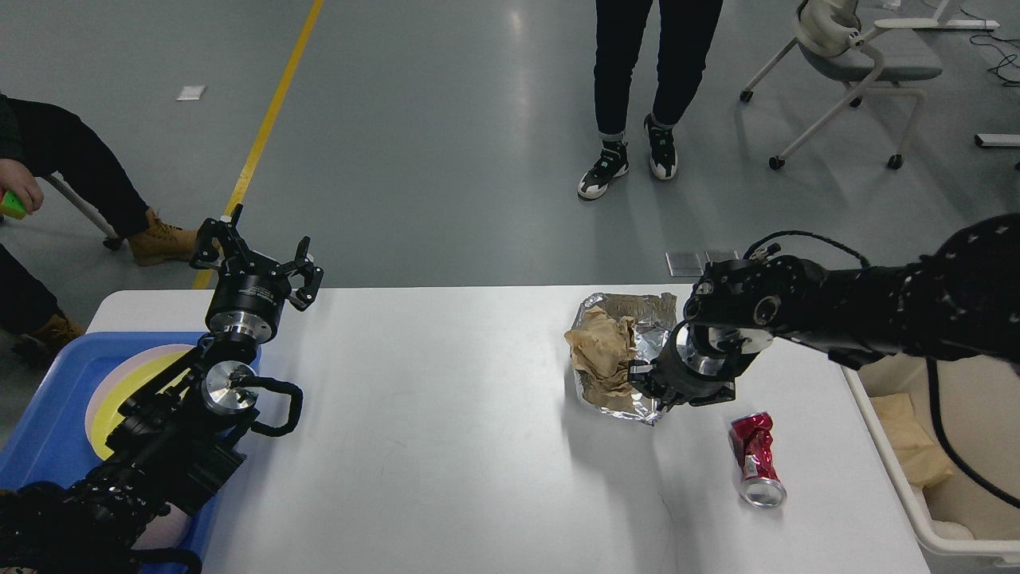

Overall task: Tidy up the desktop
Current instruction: 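Lift the foil wrapper and carry it over the bin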

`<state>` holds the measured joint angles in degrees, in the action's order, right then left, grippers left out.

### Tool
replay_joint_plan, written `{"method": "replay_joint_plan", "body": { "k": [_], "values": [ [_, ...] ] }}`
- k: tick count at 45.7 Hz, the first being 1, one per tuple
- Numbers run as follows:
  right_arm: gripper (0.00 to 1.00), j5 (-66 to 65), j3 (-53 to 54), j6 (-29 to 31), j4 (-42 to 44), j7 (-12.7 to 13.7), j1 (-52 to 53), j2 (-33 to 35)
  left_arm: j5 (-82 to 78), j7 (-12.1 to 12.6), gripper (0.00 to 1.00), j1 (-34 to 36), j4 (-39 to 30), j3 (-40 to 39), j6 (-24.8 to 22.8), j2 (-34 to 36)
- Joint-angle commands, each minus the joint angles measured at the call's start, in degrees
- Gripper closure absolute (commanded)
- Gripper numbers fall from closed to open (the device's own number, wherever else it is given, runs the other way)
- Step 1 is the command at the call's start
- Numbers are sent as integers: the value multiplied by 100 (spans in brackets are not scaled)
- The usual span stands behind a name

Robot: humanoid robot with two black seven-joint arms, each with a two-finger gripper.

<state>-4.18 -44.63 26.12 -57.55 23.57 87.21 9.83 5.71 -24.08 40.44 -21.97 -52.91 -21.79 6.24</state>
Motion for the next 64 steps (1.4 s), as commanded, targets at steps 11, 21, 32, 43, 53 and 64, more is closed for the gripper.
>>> {"method": "replay_joint_plan", "body": {
  "k": [11, 21, 32, 43, 53, 64],
  "values": [
    [100, -100, -54, 2159, -626, 8, 1280, 1574, 0, 0, 4, -1, 0, 0, -1, 0],
    [100, -100, -572, 2888, -626, 8, 2667, 2269, 0, 0, 4, 8, 0, 0, -1, 0],
    [100, -276, -1417, 2888, -609, -1, 4075, 2287, 0, 0, 4, -1, 0, 0, -1, 0],
    [100, -496, -1434, 2888, -591, 8, 4497, 2304, 0, 0, 4, -1, 0, 0, -1, 0],
    [100, -575, -1724, 2888, -547, 8, 4401, 2313, 0, 0, 4, -1, 0, 0, -1, 0],
    [100, -926, -2216, 2888, 594, 8, 3242, 2348, 0, 0, 4, 8, 0, 0, -1, 0]
  ]
}}
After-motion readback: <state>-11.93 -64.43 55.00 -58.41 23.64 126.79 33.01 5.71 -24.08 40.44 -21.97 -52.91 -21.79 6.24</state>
